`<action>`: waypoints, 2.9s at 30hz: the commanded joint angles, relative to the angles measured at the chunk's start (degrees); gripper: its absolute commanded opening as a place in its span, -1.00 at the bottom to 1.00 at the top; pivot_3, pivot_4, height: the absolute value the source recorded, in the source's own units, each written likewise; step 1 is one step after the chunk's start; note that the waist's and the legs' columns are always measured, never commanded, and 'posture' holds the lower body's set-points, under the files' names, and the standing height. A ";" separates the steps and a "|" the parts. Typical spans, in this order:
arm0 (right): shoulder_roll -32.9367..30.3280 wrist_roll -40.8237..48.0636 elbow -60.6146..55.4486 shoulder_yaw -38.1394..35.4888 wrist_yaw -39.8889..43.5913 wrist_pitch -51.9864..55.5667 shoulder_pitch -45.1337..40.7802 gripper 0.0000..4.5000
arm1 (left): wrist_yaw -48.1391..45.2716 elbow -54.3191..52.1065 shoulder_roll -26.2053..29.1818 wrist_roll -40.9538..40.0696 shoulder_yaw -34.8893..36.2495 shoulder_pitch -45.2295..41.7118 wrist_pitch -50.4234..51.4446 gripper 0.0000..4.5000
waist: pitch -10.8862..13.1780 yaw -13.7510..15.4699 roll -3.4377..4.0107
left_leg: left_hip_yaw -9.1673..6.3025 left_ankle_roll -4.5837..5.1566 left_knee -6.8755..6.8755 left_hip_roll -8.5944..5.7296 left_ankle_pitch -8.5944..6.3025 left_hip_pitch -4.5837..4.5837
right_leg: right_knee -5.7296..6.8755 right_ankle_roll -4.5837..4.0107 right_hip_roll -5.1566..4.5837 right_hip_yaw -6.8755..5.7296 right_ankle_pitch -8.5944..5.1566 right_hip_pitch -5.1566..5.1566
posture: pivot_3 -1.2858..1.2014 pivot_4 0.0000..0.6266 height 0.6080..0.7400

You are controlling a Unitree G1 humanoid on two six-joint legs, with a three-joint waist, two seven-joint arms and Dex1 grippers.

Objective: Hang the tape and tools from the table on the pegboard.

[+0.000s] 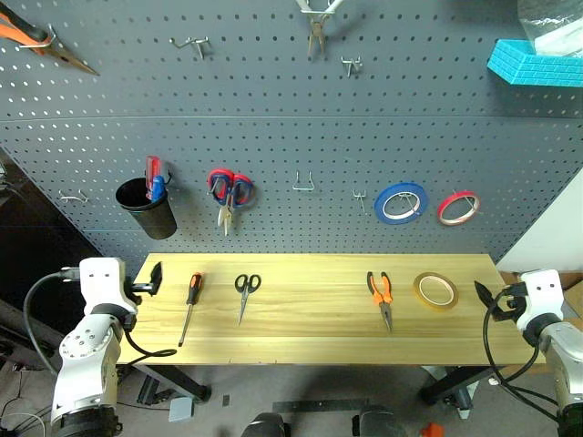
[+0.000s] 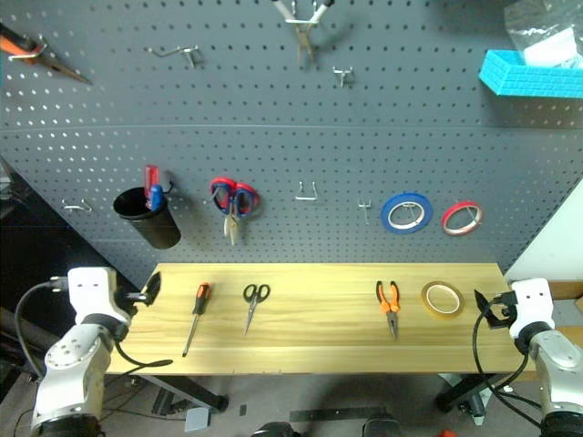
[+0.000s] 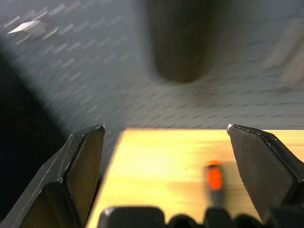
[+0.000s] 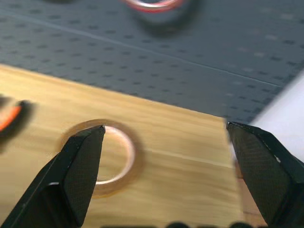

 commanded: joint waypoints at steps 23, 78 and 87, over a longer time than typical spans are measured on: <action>-3.00 -6.60 -6.38 17.42 5.19 29.82 -18.37 0.89 | -38.16 -14.16 5.98 -3.35 -29.44 -19.20 10.09 0.96 | 10.57 -2.53 -0.24 | 0.35 0.04 0.15 0.20 -0.01 -1.75 | 0.28 -0.06 0.00 0.04 0.03 -1.85 | -0.10 0.07 1.00; 3.93 -35.71 -60.83 30.58 -0.69 28.80 -12.64 -0.95 | -31.77 -20.98 8.12 -5.99 -17.04 -14.96 6.97 0.99 | 12.45 -2.99 -0.70 | 1.30 0.09 1.09 0.84 -0.05 -2.60 | 1.22 -0.15 0.08 0.16 0.27 -3.07 | -0.09 0.00 1.00; 9.24 -32.70 -43.14 31.61 -0.88 23.05 -24.31 -0.95 | -29.74 -21.21 7.40 -6.88 -16.58 -16.41 8.01 0.99 | 12.44 -2.69 -0.73 | 1.32 -0.04 1.01 0.85 0.01 -2.63 | 1.03 -0.18 0.00 0.08 0.32 -3.08 | -0.06 -0.03 1.00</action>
